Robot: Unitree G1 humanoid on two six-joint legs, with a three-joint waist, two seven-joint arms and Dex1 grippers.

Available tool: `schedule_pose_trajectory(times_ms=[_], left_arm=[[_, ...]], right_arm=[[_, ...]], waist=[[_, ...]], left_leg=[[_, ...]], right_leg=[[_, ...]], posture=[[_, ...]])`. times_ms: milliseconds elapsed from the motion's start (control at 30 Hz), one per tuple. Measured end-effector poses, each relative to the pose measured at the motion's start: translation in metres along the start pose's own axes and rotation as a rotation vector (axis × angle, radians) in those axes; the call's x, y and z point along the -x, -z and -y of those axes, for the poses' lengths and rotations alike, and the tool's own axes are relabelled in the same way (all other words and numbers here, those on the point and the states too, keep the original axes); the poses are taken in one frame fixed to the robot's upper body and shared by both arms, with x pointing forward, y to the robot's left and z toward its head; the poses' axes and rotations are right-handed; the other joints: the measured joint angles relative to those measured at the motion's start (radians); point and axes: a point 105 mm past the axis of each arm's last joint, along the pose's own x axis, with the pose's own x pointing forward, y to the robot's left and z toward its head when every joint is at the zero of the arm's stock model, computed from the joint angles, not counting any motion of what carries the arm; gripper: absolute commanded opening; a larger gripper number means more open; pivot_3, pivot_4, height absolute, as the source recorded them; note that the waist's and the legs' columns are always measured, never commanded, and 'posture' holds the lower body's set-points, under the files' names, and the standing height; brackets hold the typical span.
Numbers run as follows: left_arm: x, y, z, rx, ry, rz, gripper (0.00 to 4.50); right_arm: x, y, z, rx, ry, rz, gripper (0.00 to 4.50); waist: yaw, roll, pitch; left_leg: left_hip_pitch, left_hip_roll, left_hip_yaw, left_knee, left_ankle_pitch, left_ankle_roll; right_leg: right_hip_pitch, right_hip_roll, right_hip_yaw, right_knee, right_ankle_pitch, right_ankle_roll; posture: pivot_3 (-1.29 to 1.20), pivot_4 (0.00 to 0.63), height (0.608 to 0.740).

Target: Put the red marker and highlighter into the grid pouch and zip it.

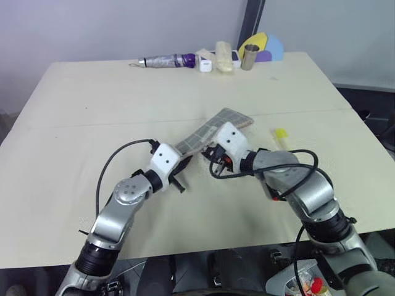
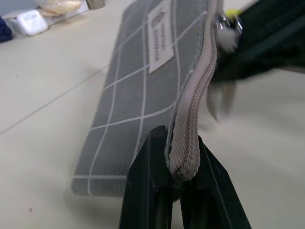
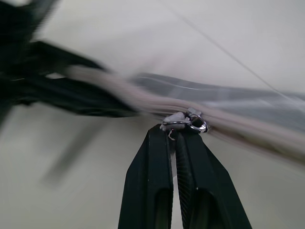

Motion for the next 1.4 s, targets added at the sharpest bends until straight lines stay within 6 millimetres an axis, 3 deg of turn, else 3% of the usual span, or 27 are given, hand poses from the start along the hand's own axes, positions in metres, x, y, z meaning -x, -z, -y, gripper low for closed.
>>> schedule_pose_trajectory(times_ms=[200, 567, 700, 767, 833, 867, 900, 1000, 1167, 1300, 1400], left_arm=[[-0.007, 0.000, 0.004, 0.006, 0.001, 0.009, 0.00], [-0.020, -0.003, 0.007, 0.015, -0.008, 0.030, 0.00], [-0.024, -0.006, 0.006, 0.015, -0.015, 0.037, 0.00], [-0.026, -0.006, 0.005, 0.012, -0.022, 0.037, 0.00], [-0.026, -0.006, 0.003, 0.007, -0.030, 0.035, 0.00], [-0.026, -0.005, 0.003, 0.003, -0.033, 0.033, 0.00], [-0.026, -0.005, 0.001, 0.001, -0.035, 0.029, 0.00], [-0.025, -0.002, -0.008, -0.037, -0.052, 0.018, 0.00], [-0.024, 0.000, -0.024, -0.115, -0.075, 0.004, 0.00], [-0.026, 0.011, -0.019, -0.117, -0.028, -0.022, 0.00], [-0.029, 0.018, -0.012, -0.098, 0.010, -0.041, 0.00]], right_arm=[[-0.002, 0.002, -0.010, 0.028, -0.048, -0.032, 0.07], [-0.002, 0.002, -0.010, 0.026, -0.052, -0.049, 0.07], [0.000, 0.000, -0.012, 0.026, -0.075, -0.038, 1.49], [0.003, -0.004, -0.017, 0.032, -0.112, -0.021, 2.53], [0.014, -0.008, -0.008, 0.046, -0.091, -0.003, 3.69], [0.018, -0.008, -0.003, 0.048, -0.075, 0.001, 4.08], [0.025, -0.008, 0.002, 0.048, -0.056, 0.005, 4.08], [0.048, 0.007, 0.018, 0.004, 0.009, -0.028, 4.08], [0.086, 0.049, 0.047, -0.138, 0.196, -0.151, 4.08], [0.113, 0.091, 0.050, -0.273, 0.297, -0.269, 4.08], [0.126, 0.112, 0.043, -0.374, 0.334, -0.315, 4.08]], waist=[[-0.001, 0.000, 0.000], [0.000, 0.000, 0.000], [0.000, 0.000, 0.000], [0.000, 0.000, 0.000], [0.001, 0.000, 0.000], [0.001, 0.000, 0.000], [0.003, -0.001, 0.000], [0.004, -0.001, 0.000], [0.003, -0.001, 0.000], [0.004, -0.001, 0.000], [0.002, -0.001, 0.001]], left_leg=[[0.000, 0.000, 0.000, 0.000, 0.000, 0.000], [0.000, 0.000, 0.000, 0.000, 0.000, 0.000], [0.000, 0.000, 0.000, 0.000, 0.000, 0.000], [0.000, 0.000, 0.000, 0.000, 0.000, 0.000], [-0.001, 0.000, 0.000, 0.000, 0.000, 0.000], [-0.001, 0.000, 0.000, 0.000, 0.000, 0.000], [-0.001, 0.000, 0.000, 0.000, 0.000, 0.000], [-0.001, 0.000, 0.000, -0.001, 0.000, 0.000], [-0.001, 0.000, 0.000, -0.002, 0.000, 0.000], [-0.001, 0.000, 0.000, -0.003, 0.000, 0.000], [-0.001, 0.000, 0.000, -0.003, 0.000, 0.000]], right_leg=[[0.000, 0.000, 0.000, 0.000, 0.000, 0.000], [0.000, 0.000, 0.000, 0.000, 0.000, 0.000], [0.000, 0.000, 0.000, 0.000, 0.000, 0.000], [0.000, 0.000, 0.000, 0.000, 0.000, 0.000], [0.000, 0.000, 0.000, -0.001, 0.000, 0.000], [0.000, 0.000, 0.000, -0.001, 0.000, 0.000], [0.000, 0.000, 0.000, -0.001, 0.000, 0.000], [0.001, 0.000, 0.000, -0.003, 0.000, 0.001], [0.001, 0.000, 0.000, -0.005, 0.000, 0.001], [0.001, 0.000, 0.000, -0.006, 0.000, 0.001], [0.001, 0.000, 0.000, -0.006, 0.000, 0.001]], posture=[[0.00, 0.150, 0.740], [0.00, 0.150, 0.740], [0.00, 0.150, 0.740], [0.00, 0.150, 0.740], [0.00, 0.150, 0.740], [0.00, 0.150, 0.740], [0.00, 0.150, 0.740], [0.00, 0.150, 0.740], [0.00, 0.150, 0.740], [0.00, 0.150, 0.740], [0.00, 0.150, 0.740]])
